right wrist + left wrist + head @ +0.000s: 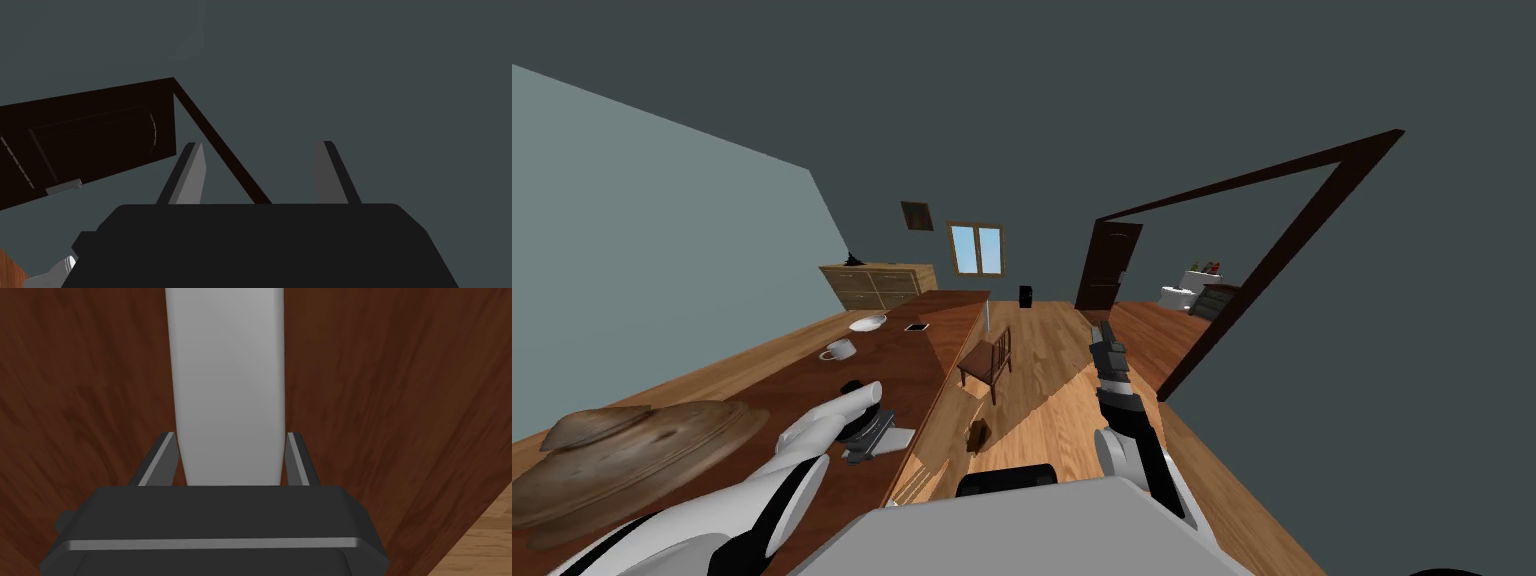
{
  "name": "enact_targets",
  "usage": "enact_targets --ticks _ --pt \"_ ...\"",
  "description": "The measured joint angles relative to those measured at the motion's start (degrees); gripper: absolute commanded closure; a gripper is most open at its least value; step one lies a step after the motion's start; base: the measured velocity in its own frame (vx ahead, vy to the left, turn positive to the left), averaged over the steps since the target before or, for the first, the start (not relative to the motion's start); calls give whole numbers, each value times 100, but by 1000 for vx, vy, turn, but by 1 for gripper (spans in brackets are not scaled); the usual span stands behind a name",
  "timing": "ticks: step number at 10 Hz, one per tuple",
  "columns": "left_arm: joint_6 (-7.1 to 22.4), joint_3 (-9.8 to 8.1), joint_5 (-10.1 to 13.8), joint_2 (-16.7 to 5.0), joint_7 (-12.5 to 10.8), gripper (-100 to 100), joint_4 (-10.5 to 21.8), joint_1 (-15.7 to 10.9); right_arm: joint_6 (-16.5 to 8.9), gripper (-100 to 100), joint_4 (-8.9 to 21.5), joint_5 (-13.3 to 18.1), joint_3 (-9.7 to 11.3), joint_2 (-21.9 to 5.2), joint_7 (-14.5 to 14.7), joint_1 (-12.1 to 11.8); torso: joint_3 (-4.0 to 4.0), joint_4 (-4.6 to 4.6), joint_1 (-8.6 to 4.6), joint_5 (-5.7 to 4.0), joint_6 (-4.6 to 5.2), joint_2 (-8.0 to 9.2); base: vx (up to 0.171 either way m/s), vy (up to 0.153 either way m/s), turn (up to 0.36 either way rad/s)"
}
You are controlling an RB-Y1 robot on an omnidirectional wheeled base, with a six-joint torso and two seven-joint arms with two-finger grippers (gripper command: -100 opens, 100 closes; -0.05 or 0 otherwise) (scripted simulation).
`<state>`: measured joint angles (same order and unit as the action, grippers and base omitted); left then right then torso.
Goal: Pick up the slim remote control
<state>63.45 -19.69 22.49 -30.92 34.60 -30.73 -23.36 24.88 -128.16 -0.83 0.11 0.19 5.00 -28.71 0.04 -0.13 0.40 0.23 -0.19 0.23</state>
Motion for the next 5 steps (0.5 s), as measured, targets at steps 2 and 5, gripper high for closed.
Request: enact_targets --ticks 2,5 --pt "309 81 -113 142 -229 100 -587 99 0 0 0 0 0 0 0 -1 3 7 -17 -8 -2 -1 -18 33 120" --pt "291 337 -410 417 -512 100 -381 -395 0 0 0 0 0 0 0 -1 6 9 -4 -8 -6 4 -30 63 153"
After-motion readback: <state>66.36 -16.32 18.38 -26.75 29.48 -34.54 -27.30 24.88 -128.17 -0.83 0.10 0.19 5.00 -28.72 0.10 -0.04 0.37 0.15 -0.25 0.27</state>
